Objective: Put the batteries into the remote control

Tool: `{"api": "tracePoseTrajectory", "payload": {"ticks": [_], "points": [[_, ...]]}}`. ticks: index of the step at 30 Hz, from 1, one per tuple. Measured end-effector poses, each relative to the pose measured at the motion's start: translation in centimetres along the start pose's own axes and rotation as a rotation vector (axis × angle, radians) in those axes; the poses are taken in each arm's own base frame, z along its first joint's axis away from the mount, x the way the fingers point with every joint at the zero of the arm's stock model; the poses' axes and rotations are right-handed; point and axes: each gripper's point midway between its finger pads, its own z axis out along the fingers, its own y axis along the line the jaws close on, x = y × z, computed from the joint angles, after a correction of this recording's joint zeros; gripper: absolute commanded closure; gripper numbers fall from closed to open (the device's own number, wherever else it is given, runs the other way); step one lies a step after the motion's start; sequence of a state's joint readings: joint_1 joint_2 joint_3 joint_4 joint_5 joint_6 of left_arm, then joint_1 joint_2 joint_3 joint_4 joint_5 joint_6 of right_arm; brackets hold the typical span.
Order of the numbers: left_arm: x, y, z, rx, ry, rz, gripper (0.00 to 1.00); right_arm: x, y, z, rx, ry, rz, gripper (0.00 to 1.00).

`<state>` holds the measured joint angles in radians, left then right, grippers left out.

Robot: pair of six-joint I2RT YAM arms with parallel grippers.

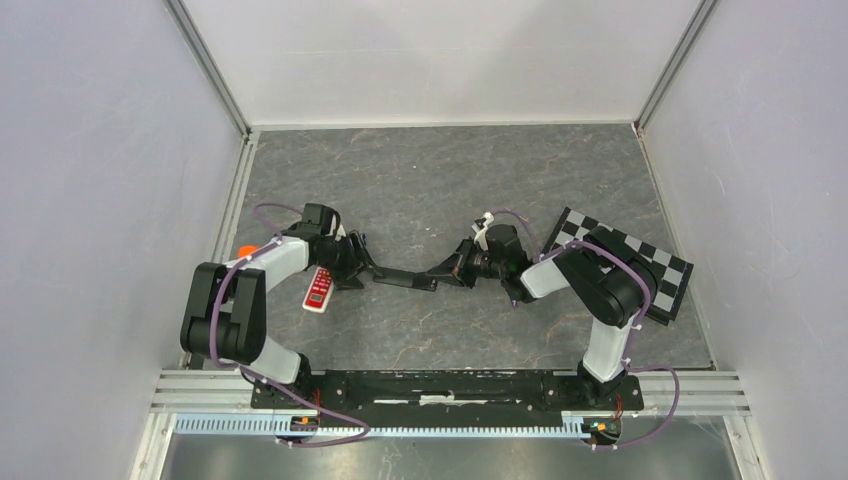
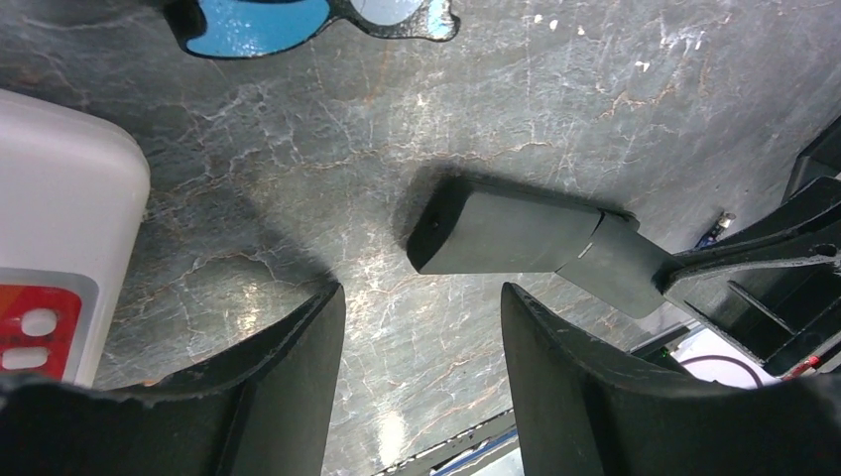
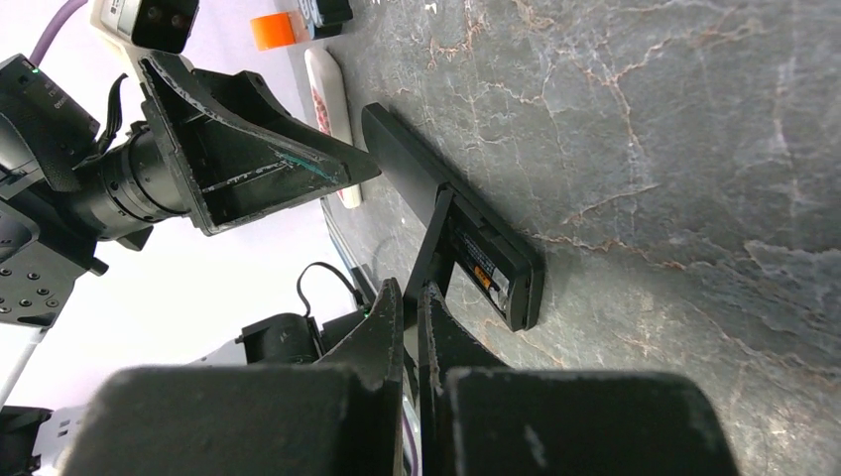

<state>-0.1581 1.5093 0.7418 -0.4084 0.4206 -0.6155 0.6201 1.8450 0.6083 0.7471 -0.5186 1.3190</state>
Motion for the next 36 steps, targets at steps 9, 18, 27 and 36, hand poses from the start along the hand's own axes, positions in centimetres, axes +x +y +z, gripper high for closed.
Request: {"api": "tracePoseTrajectory", "payload": {"ticks": [9, 18, 27, 36], "points": [[0.0, 0.0, 0.3, 0.004, 0.009, -0.004, 0.36, -0.3, -0.2, 0.2, 0.009, -0.022, -0.001, 0.82], [-0.1, -0.1, 0.3, 0.007, 0.005, -0.002, 0.35, -0.3, -1.5, 0.2, 0.061, -0.032, -0.013, 0.68], [-0.6, -0.5, 0.2, 0.013, -0.005, 0.004, 0.35, -0.1, -1.4, -0.2, 0.08, -0.022, -0.049, 0.61], [-1.6, -1.2, -0.2, 0.018, -0.028, 0.014, 0.35, 0.1, -2.1, -1.2, 0.145, -0.024, -0.1, 0.45]]}}
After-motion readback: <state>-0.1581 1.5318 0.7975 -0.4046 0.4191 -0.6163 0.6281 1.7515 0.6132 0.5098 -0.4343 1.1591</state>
